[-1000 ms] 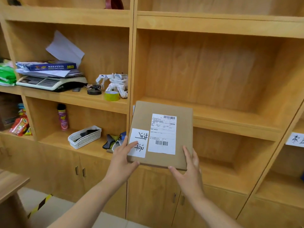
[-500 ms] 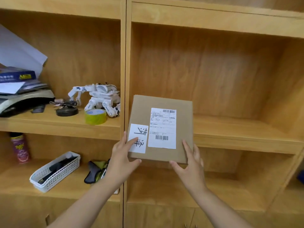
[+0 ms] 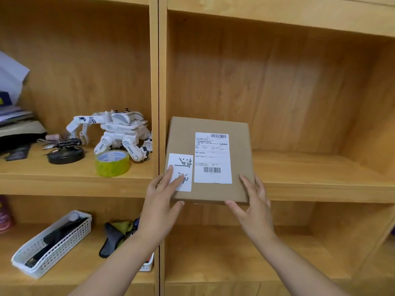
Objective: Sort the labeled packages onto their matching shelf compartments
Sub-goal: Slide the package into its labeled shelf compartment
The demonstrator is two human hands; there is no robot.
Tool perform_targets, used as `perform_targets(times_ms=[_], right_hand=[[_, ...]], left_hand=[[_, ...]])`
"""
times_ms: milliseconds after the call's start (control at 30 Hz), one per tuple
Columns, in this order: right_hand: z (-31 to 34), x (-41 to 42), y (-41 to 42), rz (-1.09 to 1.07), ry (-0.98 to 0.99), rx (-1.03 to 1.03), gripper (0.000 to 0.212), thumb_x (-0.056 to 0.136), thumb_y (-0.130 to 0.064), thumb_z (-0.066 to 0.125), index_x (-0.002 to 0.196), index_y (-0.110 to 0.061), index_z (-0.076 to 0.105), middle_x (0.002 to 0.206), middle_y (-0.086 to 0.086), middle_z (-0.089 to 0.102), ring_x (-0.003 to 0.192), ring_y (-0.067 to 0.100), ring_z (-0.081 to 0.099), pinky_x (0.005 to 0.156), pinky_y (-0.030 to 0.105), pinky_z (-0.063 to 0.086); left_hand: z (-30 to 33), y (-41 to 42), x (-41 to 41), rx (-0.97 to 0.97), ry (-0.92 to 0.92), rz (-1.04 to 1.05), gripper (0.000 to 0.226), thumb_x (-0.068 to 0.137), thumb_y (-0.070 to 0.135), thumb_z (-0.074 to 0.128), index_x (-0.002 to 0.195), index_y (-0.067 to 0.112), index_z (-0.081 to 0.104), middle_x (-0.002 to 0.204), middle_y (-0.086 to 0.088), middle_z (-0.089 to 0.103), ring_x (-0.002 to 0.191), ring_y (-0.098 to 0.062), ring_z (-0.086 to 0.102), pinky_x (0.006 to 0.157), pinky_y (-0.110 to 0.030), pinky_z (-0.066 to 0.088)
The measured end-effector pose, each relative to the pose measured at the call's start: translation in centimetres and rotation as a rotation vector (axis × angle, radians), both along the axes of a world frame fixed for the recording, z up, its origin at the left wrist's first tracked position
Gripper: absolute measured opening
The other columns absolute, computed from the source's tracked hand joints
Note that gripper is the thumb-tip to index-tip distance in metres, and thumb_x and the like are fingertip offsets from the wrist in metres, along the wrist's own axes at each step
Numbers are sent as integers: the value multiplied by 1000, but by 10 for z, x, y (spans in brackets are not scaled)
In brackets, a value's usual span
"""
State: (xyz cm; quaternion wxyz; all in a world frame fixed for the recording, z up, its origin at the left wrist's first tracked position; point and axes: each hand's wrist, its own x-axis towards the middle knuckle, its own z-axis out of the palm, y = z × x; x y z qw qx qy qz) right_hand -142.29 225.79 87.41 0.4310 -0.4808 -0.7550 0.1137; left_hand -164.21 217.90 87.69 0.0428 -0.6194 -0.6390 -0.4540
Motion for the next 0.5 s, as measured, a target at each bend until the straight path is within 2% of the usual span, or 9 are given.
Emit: perform_targets(times_ms=[167, 300, 400, 500], right_hand=[[19, -7, 19, -67, -15, 193, 55, 73, -57, 57, 122, -31, 57, 146, 10, 33, 132, 30, 30, 110, 49, 24], [32, -14, 39, -107, -86, 406, 46, 79, -54, 48, 108, -25, 67, 123, 11, 55, 115, 24, 41, 103, 51, 29], [35, -17, 56, -100, -116, 471, 43, 83, -52, 45, 107, -25, 67, 109, 4, 62, 104, 21, 42, 99, 46, 30], [37, -21, 70, -83, -139, 484, 42, 86, -51, 42, 109, -25, 66, 107, 1, 63, 102, 22, 44, 96, 41, 27]], left_hand=[[13, 16, -3, 100, 189, 134, 40, 84, 24, 61, 123, 31, 55, 140, 8, 48, 135, -19, 22, 107, -46, 22], [25, 28, -2, 173, 311, 212, 37, 83, 24, 53, 118, 24, 60, 123, 3, 62, 128, -22, 33, 106, -43, 22], [32, 38, -3, 189, 406, 216, 40, 85, 24, 46, 122, 19, 59, 121, 1, 64, 122, -18, 40, 108, -36, 22], [36, 49, -6, 144, 493, 242, 39, 84, 16, 57, 123, 17, 57, 123, -1, 64, 118, -19, 49, 110, -31, 22]])
